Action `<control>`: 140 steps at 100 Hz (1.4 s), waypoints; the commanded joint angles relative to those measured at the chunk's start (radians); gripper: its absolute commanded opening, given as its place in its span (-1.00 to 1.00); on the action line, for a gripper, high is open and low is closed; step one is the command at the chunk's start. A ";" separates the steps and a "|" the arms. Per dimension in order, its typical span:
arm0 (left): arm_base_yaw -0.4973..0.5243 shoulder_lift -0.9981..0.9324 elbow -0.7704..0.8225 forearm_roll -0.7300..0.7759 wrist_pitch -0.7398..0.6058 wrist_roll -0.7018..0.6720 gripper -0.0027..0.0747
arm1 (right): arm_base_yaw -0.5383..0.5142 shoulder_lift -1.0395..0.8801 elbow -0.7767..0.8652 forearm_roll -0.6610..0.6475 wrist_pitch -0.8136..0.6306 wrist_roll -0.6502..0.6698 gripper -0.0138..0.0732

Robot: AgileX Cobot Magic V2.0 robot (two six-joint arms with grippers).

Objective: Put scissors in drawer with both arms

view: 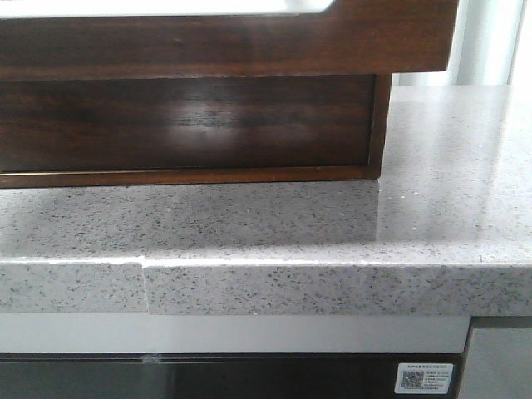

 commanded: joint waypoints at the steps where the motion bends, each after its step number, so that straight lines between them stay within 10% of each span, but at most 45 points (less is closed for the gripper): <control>1: -0.009 0.007 -0.032 -0.018 -0.075 -0.002 -0.01 | -0.006 -0.026 -0.034 0.006 0.002 -0.022 0.30; 88: -0.009 0.007 -0.032 0.000 -0.082 -0.002 -0.01 | -0.006 -0.011 -0.034 0.006 0.026 -0.035 -0.55; 140: -0.009 0.007 -0.032 0.011 -0.082 -0.002 -0.01 | -0.006 -0.018 -0.069 0.006 0.032 -0.047 -0.66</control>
